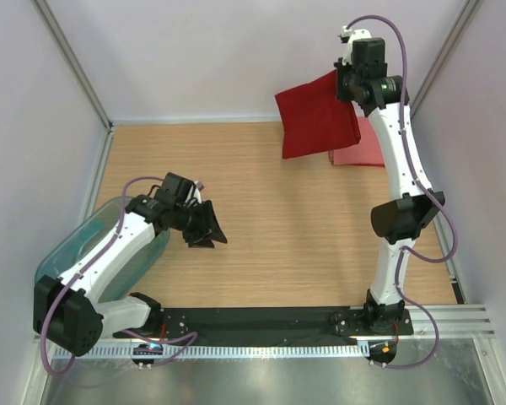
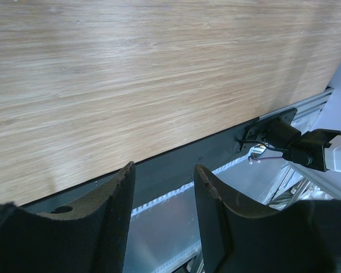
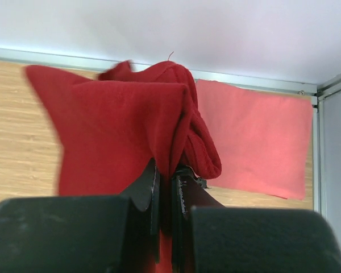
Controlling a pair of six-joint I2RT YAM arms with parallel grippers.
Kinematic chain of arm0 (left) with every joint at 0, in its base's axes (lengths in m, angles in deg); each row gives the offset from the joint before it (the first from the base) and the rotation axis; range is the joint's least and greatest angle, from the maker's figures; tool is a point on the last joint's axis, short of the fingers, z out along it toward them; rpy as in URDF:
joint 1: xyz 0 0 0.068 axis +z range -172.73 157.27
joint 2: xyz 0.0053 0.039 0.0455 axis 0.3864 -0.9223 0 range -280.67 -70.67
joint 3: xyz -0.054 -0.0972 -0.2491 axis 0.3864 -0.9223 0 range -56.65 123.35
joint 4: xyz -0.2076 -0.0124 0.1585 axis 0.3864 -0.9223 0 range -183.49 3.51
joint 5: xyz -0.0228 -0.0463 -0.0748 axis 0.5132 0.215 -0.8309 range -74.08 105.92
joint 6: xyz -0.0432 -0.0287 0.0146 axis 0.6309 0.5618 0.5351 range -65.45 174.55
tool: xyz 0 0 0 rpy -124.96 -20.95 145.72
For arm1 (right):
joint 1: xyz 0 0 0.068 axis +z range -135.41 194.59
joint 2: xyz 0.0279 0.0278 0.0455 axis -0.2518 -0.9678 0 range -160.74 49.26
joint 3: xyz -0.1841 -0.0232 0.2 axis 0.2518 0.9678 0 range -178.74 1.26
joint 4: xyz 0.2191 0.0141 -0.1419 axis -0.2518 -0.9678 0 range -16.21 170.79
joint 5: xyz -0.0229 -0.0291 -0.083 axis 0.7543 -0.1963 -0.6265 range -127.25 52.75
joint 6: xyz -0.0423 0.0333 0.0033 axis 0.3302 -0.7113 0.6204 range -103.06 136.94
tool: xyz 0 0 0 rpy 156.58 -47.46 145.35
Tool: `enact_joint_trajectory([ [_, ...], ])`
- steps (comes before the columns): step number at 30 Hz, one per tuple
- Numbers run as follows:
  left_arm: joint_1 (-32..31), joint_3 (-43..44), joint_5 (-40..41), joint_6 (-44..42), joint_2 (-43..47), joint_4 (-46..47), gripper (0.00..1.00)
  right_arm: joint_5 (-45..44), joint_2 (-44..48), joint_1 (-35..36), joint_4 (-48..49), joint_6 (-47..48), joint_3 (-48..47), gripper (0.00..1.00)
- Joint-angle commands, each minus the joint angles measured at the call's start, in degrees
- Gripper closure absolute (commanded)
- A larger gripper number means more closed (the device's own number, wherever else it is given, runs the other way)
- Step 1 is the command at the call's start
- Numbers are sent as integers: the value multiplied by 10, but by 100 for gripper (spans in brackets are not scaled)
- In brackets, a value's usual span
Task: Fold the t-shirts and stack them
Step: Neatly place the folded tshirt to the corner
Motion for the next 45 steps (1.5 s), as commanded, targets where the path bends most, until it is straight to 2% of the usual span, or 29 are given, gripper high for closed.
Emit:
enact_joint_trajectory([
  [1,-2,16,-15,5,9,14,53,-7,-2,-19,35,-6,-6,99],
  [7,-1,15,-12,4,5,12,53,-1,-32,-40,63,0,24,99],
  [19,-2,32,-12,0,-28,15,53,-15,-101,-81,60,29,-30,99],
  [29,-2,43,-13,2,-46,20,53,-42,-108,-103,89,8,-23,99],
  [32,-2,45,-15,3,-52,21,53,-44,-120,-131,97,-10,-22,99],
  [45,-1,45,-15,12,-67,21,53,-48,-188,-171,136,-21,-16,99],
])
